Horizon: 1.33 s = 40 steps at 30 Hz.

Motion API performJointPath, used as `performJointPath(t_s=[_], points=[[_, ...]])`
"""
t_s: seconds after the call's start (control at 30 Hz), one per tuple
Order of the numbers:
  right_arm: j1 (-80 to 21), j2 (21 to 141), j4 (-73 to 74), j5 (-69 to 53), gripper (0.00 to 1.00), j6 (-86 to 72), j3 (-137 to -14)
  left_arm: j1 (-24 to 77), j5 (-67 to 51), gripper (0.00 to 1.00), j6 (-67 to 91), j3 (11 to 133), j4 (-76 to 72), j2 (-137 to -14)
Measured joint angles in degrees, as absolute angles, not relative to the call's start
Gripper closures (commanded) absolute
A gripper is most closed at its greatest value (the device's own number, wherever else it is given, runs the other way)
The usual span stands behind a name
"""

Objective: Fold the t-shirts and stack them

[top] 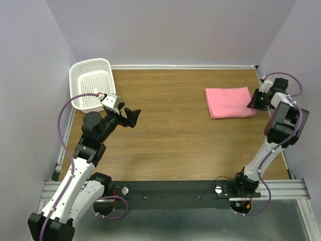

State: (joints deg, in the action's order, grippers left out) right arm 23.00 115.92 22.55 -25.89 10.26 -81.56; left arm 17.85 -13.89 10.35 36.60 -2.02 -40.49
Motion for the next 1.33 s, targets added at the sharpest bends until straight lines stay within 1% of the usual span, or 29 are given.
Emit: performJointPath(t_s=[0.03, 0.07, 0.1, 0.13, 0.27, 0.37, 0.43, 0.5, 0.53, 0.57, 0.67, 0.77, 0.87, 0.9, 0.97, 1.07, 1.2, 1.33], points=[[25.43, 115.98, 23.55, -24.21, 0.37, 12.16, -82.02, 17.85, -14.04, 0.11, 10.35, 36.60, -2.02, -40.45], [26.35, 116.01, 23.86, -23.35, 0.28, 13.56, -82.26, 17.85, -14.31, 0.11, 10.35, 36.60, -2.04, -40.40], [27.57, 116.01, 24.23, -21.78, 0.24, 15.79, -82.70, 17.85, -14.52, 0.11, 10.35, 36.60, -2.04, -40.38], [28.05, 115.96, 24.47, -20.64, 0.22, 17.54, -83.00, 17.85, -14.70, 0.11, 10.35, 36.60, -2.04, -40.40], [27.44, 114.69, 25.78, -17.67, 0.22, 23.16, -83.15, 17.85, -15.11, 0.11, 10.35, 36.60, -2.04, -40.38], [26.52, 111.55, 26.83, -16.05, 0.22, 26.06, -83.18, 17.85, -15.11, 0.11, 10.37, 36.56, -2.04, -40.18], [25.30, 107.85, 26.92, -14.85, 0.20, 28.27, -83.20, 17.85, -15.09, 0.10, 10.37, 36.51, -2.04, -39.97], [23.09, 103.26, 26.96, -13.32, 0.11, 30.22, -83.18, 17.85, -14.76, 0.08, 10.33, 36.51, -2.07, -39.79], [21.91, 101.19, 26.92, -13.04, 0.00, 31.38, -83.18, 17.85, -14.48, 0.04, 10.33, 36.51, -2.07, -39.75], [20.91, 99.66, 26.87, -12.99, 0.00, 32.12, -83.13, 17.85, -14.06, 0.02, 10.33, 36.51, -2.07, -39.68], [17.26, 90.35, 25.15, -16.51, 0.00, 34.57, -79.07, 17.26, -11.18, 0.02, 10.37, 36.51, -1.96, -39.22], [16.84, 79.55, 19.33, -19.75, 0.00, 31.38, -69.67, 13.98, -7.79, 0.02, 11.03, 36.51, -1.96, -37.93], [18.33, 68.82, 11.70, -19.25, 0.00, 22.00, -58.37, 8.29, -5.76, 0.02, 11.77, 36.51, -2.02, -37.30], [18.76, 65.01, 9.21, -17.19, 0.00, 17.39, -53.84, 5.74, -5.56, 0.02, 11.99, 36.51, -2.00, -37.58], [19.07, 60.75, 6.00, -10.17, 0.00, 8.99, -49.28, 2.94, -5.17, 0.02, 12.08, 36.56, -2.00, -38.44], [19.25, 57.10, 4.78, -0.25, 0.00, 0.71, -46.81, 1.15, -4.75, 0.02, 11.73, 36.67, -1.15, -39.77], [19.35, 54.89, 3.92, 7.90, 0.00, -4.05, -46.26, 1.08, -4.62, 0.02, 10.48, 36.64, -0.30, -38.33], [19.35, 53.04, 3.90, 10.55, 0.00, -4.91, -43.90, 1.08, -4.64, 0.02, 9.76, 36.62, -0.34, -35.03]])
